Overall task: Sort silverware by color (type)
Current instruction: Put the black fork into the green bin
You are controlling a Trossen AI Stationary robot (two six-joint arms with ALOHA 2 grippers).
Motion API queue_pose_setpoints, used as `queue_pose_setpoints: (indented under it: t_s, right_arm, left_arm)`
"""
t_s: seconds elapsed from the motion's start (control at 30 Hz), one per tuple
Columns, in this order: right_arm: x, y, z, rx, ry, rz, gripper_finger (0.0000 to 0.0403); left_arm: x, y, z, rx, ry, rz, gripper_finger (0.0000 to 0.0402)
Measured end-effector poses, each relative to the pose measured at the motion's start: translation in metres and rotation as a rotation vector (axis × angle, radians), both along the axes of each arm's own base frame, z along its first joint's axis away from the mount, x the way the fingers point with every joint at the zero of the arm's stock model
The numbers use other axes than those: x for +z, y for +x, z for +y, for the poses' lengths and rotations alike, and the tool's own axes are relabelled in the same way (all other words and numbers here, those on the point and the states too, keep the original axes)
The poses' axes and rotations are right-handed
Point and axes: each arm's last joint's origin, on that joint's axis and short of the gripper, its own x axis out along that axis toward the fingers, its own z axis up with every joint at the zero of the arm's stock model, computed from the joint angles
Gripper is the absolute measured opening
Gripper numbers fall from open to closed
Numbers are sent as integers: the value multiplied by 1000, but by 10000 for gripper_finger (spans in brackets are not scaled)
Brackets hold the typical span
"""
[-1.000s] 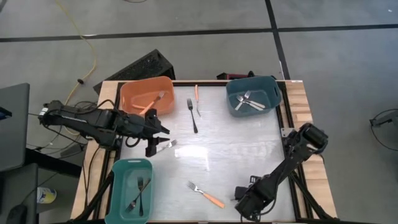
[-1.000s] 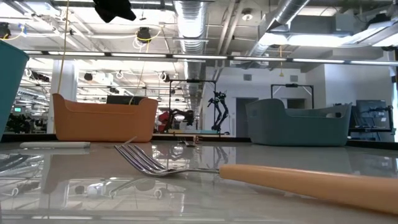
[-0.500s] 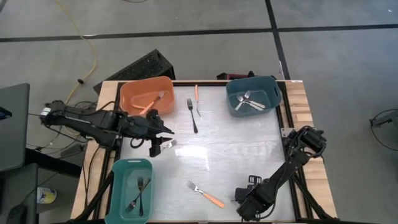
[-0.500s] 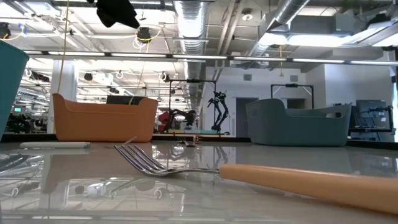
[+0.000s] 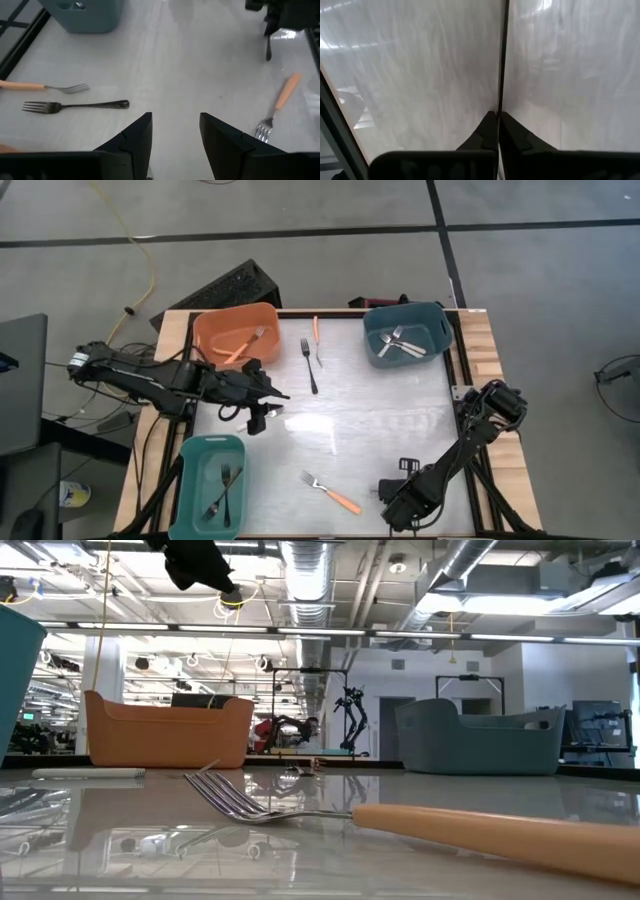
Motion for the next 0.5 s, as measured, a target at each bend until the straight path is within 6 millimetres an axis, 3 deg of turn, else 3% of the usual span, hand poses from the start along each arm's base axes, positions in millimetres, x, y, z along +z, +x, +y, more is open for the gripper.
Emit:
queue_pose_setpoints:
  t_s: [0.23,0.5]
  right_arm:
    - [13,-2,-4,-3,14,-30,28]
    - [71,2,-35,-74,86,-159,25]
  left_arm:
    - [-10,-8,2,11,42,109,149]
    - [-21,-32,6,45,-54,10,149]
